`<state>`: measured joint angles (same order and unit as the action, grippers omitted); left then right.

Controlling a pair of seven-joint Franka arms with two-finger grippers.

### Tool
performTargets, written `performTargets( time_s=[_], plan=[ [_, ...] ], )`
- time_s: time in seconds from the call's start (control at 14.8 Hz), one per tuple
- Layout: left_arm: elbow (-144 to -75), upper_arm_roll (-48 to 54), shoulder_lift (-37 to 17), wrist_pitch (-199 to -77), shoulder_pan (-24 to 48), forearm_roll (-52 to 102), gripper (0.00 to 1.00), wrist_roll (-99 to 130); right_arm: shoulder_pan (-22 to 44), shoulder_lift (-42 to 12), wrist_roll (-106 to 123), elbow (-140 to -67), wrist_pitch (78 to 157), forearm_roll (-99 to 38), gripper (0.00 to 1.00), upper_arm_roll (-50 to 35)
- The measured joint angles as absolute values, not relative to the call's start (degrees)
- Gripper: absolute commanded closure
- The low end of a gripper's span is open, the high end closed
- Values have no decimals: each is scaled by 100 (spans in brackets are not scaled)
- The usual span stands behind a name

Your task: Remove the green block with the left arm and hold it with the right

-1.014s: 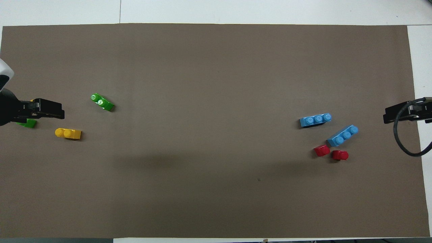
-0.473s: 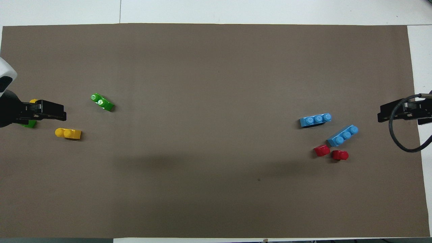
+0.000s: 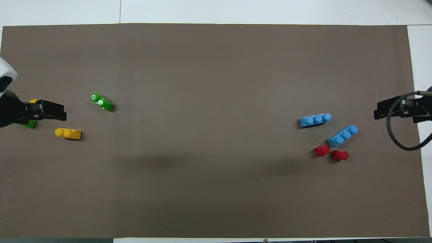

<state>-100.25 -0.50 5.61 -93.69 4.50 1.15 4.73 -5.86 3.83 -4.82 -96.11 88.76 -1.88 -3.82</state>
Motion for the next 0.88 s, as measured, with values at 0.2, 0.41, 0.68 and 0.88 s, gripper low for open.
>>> performTargets(
  time_s=[0.2,0.41,0.68,0.88],
  plan=[
    [-10025,-51,561,-9369,450,116,0,473,-587,377,-482,-9617,9136,-186,0,-380],
    [-10025,-51,561,-9369,450,117,0,473,-587,377,-482,-9618,9168,-184,0,-376],
    [-10025,-51,568,-9369,450,119,0,473,-587,377,-439,-9618,9177,-52,0,-375],
    [-10024,-51,577,-9369,450,120,0,473,-587,376,-434,-9622,9178,-42,0,-375]
  ],
)
